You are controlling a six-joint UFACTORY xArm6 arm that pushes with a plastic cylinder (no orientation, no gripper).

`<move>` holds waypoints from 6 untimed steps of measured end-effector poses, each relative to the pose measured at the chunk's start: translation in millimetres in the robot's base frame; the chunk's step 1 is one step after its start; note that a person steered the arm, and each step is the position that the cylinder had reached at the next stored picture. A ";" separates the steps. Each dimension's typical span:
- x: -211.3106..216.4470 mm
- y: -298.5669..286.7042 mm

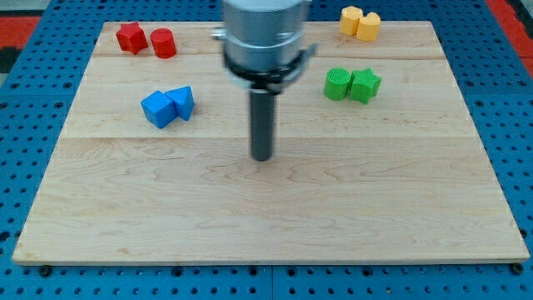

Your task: Place the red star towards the top center of the board

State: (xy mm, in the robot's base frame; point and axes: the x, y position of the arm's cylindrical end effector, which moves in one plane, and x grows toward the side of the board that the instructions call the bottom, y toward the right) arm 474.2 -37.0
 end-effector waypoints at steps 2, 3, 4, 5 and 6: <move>-50.5 -168.7; -119.7 -192.4; -184.4 -210.7; -209.3 -206.5; -221.4 -222.7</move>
State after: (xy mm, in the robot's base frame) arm 252.8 -259.7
